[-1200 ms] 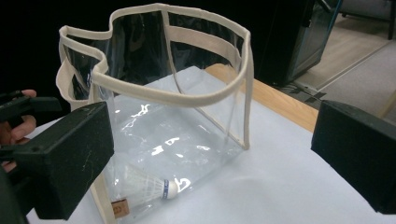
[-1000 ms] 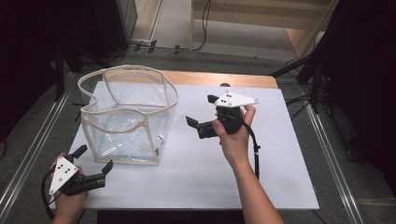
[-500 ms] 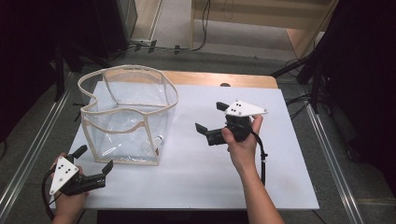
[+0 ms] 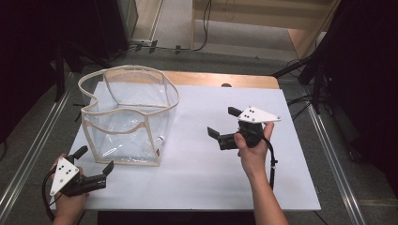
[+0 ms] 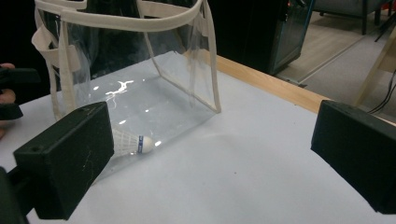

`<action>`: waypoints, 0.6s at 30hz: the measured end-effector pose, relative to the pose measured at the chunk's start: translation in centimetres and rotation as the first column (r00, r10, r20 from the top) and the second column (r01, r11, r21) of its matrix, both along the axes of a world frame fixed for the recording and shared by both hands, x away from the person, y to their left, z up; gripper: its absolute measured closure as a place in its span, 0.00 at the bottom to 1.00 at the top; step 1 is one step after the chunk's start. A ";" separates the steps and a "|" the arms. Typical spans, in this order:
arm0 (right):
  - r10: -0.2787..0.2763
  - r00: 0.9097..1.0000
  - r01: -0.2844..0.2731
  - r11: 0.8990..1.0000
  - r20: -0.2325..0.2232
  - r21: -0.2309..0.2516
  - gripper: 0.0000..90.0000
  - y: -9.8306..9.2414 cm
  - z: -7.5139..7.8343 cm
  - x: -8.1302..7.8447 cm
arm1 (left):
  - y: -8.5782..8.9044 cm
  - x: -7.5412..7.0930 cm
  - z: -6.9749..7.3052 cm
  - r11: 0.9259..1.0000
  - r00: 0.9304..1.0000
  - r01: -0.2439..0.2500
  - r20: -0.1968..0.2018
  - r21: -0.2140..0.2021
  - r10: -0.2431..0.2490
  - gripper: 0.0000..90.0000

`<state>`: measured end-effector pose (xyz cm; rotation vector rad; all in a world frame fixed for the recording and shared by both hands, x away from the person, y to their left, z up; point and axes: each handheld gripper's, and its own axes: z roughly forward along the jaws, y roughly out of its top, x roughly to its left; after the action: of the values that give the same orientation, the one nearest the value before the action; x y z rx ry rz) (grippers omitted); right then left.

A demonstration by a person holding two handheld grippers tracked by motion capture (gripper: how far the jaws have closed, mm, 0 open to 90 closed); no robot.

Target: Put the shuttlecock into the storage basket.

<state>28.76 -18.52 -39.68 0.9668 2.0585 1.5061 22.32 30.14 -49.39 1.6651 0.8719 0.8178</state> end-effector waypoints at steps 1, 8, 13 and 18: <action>-0.004 1.000 0.004 1.000 -0.003 -0.002 0.00 -0.1 -0.1 -0.1 | 0.0 0.0 0.0 1.000 1.000 0.000 0.000 0.000 0.000 0.00; -0.013 1.000 0.013 1.000 -0.009 -0.015 0.00 -1.1 -0.9 -0.5 | 0.0 0.0 0.0 1.000 1.000 0.000 -0.001 -0.001 0.000 0.00; -0.027 1.000 0.027 1.000 -0.013 -0.014 0.00 -1.8 -1.5 -0.8 | 0.0 0.0 0.0 1.000 1.000 0.001 0.001 0.001 -0.001 0.00; -0.037 0.999 0.037 0.999 -0.019 -0.013 0.00 -2.5 -2.0 -1.1 | 0.0 0.0 0.0 1.000 1.000 0.001 0.001 0.001 -0.001 0.00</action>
<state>27.66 -21.02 -41.63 1.0124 2.0498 1.4691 22.30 30.11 -49.41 1.6658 0.8699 0.8181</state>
